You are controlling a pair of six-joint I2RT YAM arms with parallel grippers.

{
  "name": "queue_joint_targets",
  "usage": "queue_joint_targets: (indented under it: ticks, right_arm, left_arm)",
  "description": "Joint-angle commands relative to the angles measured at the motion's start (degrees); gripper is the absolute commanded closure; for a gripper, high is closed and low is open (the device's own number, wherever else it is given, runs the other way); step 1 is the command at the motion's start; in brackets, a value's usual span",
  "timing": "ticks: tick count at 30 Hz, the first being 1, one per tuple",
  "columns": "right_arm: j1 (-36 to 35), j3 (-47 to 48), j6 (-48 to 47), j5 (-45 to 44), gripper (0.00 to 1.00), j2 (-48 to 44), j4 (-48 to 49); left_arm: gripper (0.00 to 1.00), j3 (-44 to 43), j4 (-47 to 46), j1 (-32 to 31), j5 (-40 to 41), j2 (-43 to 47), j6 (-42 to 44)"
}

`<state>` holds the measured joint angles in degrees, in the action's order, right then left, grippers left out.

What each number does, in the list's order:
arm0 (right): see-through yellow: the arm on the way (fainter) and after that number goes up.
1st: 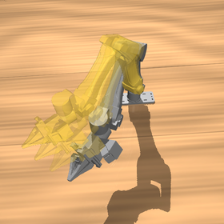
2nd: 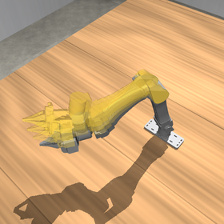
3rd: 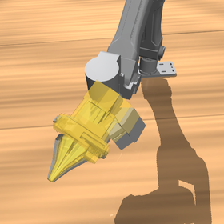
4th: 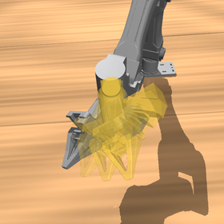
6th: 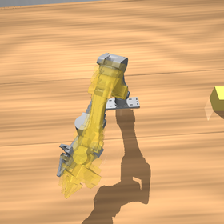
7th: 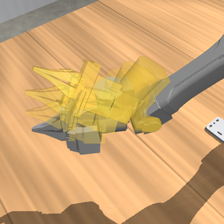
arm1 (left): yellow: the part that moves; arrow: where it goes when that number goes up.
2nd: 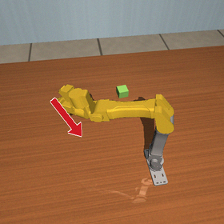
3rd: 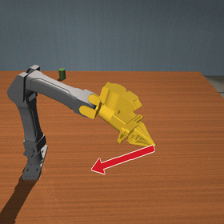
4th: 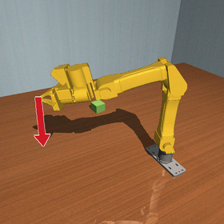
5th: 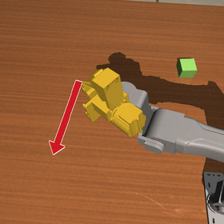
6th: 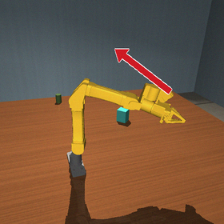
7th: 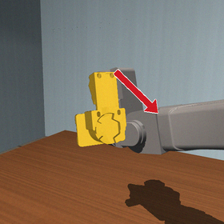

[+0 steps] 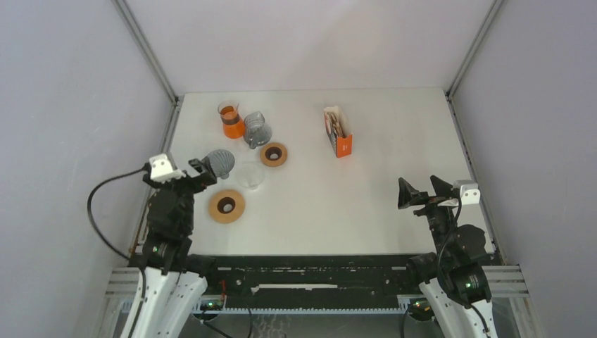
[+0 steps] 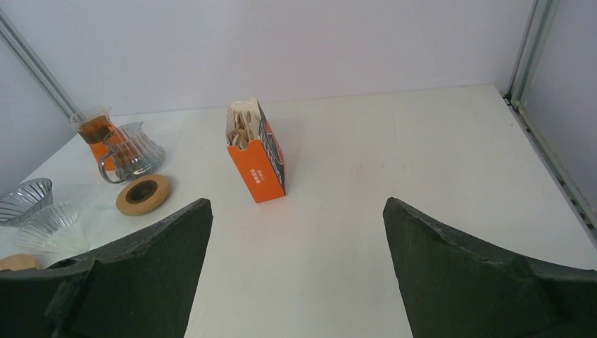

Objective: Place the coffee filter in the dripper
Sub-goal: Pick up the coffee server from the center of the board.

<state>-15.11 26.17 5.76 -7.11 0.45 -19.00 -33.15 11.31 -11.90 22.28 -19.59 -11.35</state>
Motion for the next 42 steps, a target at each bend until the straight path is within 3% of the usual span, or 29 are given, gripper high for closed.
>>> queue_joint_targets:
  ticks: [1, 15, 22, 31, 42]
  right_arm:
    - [-0.63, -0.45, -0.36, -0.45, 0.00, -4.24, 2.96]
    - [-0.98, -1.25, -0.94, -0.26, 0.00, -3.80, 3.61]
    - [-0.97, -1.64, -1.35, -0.36, 0.00, -3.13, 3.99]
    - [-0.79, -1.89, -1.71, -0.27, 0.00, -1.81, 4.13]
    - [-0.71, -1.83, -1.97, -0.06, 0.00, -0.48, 3.91]
  left_arm:
    - [0.00, -7.42, -2.70, 0.39, 1.74, -9.36, -2.92]
    - [0.00, -25.39, -3.09, 2.76, -0.52, -41.82, -8.83]
    - [0.00, -41.73, 6.08, 9.17, -10.75, -61.45, -15.23]
    - [0.20, -53.02, 6.75, 16.18, -24.12, -76.81, -20.01]
    - [0.37, -66.82, 12.00, 18.82, -27.54, -91.55, -20.01]
